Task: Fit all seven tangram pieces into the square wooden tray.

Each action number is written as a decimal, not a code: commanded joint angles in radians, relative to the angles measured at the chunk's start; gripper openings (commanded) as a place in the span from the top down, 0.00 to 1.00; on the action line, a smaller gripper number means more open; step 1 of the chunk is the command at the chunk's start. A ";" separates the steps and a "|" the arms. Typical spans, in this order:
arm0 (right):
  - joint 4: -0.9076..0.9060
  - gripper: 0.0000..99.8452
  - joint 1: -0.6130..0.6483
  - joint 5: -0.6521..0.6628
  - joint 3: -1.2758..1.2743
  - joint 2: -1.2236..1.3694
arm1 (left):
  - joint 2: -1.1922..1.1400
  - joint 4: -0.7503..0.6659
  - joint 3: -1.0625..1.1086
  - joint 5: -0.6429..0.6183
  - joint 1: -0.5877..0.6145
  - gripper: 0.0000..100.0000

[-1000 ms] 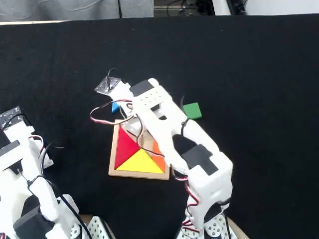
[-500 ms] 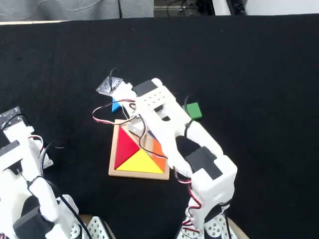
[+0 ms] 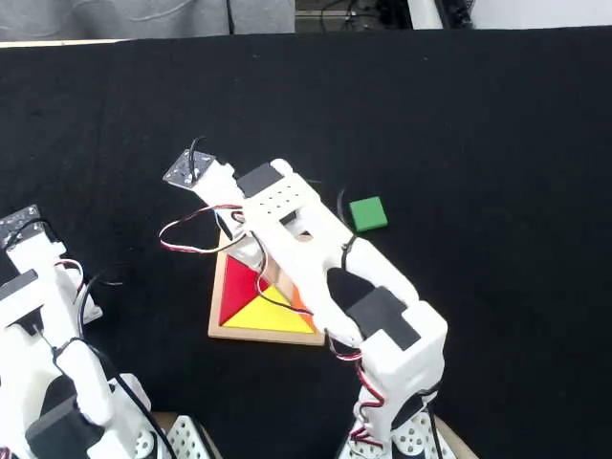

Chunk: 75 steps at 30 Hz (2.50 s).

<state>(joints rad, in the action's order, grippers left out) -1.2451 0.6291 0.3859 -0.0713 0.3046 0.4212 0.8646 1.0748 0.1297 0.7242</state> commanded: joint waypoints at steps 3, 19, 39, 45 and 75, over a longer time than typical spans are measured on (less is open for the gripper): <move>0.017 0.85 0.014 0.008 0.022 0.056 | 0.025 -0.011 0.001 0.006 -0.004 0.97; -0.009 0.96 0.008 0.540 0.050 0.085 | 0.025 -0.011 0.001 0.006 -0.004 0.97; -0.074 0.83 -0.097 0.307 0.031 -0.120 | 0.025 -0.011 0.001 0.006 -0.004 0.97; -0.028 0.79 -0.064 0.048 -0.097 -0.163 | 0.025 -0.011 0.001 0.006 -0.004 0.97; 0.074 0.83 -0.052 -0.086 -0.285 -0.171 | 0.025 -0.011 0.001 0.006 -0.004 0.97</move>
<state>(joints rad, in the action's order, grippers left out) -1.1592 0.5769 0.3138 -0.3552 0.1772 0.4212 0.8646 1.0748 0.1297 0.7242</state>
